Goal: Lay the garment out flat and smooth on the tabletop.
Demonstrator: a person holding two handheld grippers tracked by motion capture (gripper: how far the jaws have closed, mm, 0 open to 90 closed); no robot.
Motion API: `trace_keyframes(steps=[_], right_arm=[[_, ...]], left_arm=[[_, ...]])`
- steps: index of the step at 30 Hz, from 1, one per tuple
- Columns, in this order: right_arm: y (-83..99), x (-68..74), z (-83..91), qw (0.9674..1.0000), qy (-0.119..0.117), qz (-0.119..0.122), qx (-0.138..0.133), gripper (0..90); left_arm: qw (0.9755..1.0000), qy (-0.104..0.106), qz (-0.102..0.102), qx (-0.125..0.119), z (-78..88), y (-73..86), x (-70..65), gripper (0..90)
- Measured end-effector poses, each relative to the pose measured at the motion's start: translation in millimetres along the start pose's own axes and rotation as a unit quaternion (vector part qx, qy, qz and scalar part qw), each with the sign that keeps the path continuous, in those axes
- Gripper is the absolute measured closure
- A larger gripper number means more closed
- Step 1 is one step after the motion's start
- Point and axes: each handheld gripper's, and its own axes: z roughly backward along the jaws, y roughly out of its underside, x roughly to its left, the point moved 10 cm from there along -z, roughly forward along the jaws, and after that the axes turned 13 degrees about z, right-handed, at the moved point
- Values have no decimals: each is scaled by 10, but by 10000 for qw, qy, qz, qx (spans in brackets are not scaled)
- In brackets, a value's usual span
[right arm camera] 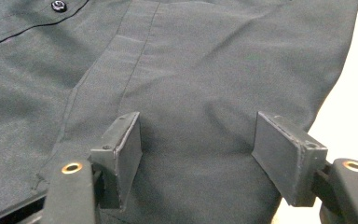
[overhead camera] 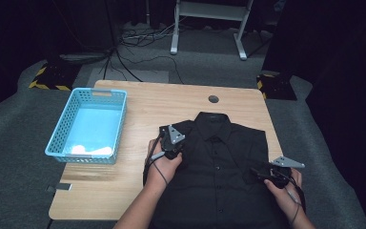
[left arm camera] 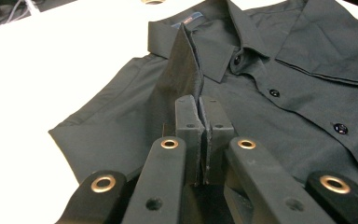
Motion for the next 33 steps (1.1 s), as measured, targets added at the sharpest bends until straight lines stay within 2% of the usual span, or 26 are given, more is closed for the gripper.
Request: trace_keyframes(steps=[14,20,23,25,27,30,32,33], right_arm=[[-15,-2,-17,10000,-12,8,-4,327],[-15,-3,-17,10000,-11,10,-4,327],[-15,-2,-17,10000,-11,9,-4,327],[-15,-2,-17,10000,-12,9,-3,327],[-15,-2,-17,10000,-12,9,-4,327],[-15,-2,-17,10000,-12,7,-3,328],[-15,-2,-17,10000,-12,9,-3,327],[-15,-3,-17,10000,-12,9,-3,328]], left_arm=[[9988,-392,261,-163,283,80,421,869],[9972,-578,433,-195,392,170,610,864],[9957,-742,531,-179,456,240,734,858],[9936,-964,584,-110,512,324,838,845],[9904,-1203,681,-55,581,439,940,834],[9828,-1661,809,-39,713,619,1084,794],[9783,-1852,920,-152,796,689,1146,680],[9771,-1872,991,-212,829,708,1152,611]])
